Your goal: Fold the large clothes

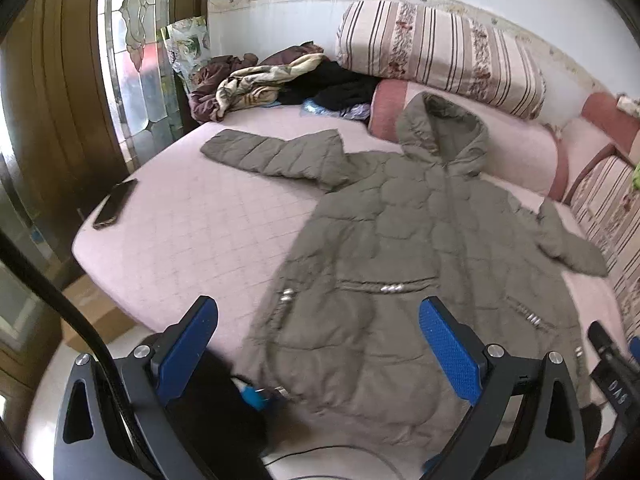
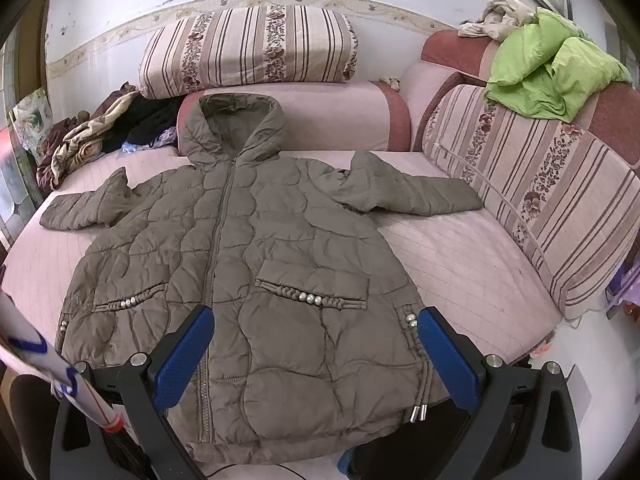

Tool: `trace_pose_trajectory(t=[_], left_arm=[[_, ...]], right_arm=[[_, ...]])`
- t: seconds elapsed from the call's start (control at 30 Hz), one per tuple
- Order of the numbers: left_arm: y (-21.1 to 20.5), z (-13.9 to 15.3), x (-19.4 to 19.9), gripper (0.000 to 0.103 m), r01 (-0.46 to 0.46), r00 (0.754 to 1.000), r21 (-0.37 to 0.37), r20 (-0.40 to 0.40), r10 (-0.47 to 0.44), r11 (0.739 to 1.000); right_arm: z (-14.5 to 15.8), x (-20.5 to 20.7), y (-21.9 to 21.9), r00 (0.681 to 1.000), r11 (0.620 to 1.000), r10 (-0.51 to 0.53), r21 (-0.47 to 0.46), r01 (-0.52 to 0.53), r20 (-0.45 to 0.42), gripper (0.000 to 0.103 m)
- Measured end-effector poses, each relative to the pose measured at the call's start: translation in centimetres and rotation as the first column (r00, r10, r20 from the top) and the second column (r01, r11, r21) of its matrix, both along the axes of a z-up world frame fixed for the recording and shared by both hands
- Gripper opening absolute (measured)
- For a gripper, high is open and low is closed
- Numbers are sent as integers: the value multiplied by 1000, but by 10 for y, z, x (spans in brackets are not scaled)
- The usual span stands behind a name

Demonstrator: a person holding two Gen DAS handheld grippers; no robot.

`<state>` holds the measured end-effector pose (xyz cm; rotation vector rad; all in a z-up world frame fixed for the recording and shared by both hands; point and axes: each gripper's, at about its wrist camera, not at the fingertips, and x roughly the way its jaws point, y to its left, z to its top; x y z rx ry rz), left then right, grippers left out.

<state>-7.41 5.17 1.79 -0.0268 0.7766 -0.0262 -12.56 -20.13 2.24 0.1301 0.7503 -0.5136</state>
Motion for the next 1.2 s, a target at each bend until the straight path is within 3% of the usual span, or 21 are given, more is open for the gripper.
trace_pose_trajectory(t=[0.27,0.4,0.53,1.0,1.2], left_arm=[[18,8,5,101,-65,998,56,14,64,996],[20,9,21,101,-71,998,99,7,70,993],[24,9,42,101,-72,997,115,-11,74,991],[70,1,131,101,-183,978,97,-84,191,978],[102,-7,186,101,-193,977,97,-73,200,976]], right_arm=[[3,-6,-3,995,1000,7,-10,-6,99,103],[-1,8,-10,998,999,31,17,-32,53,103],[-8,22,-22,997,991,66,113,-70,39,103],[-35,84,-25,996,995,61,88,-55,-65,103],[-41,103,-18,997,998,40,52,-36,-72,103]])
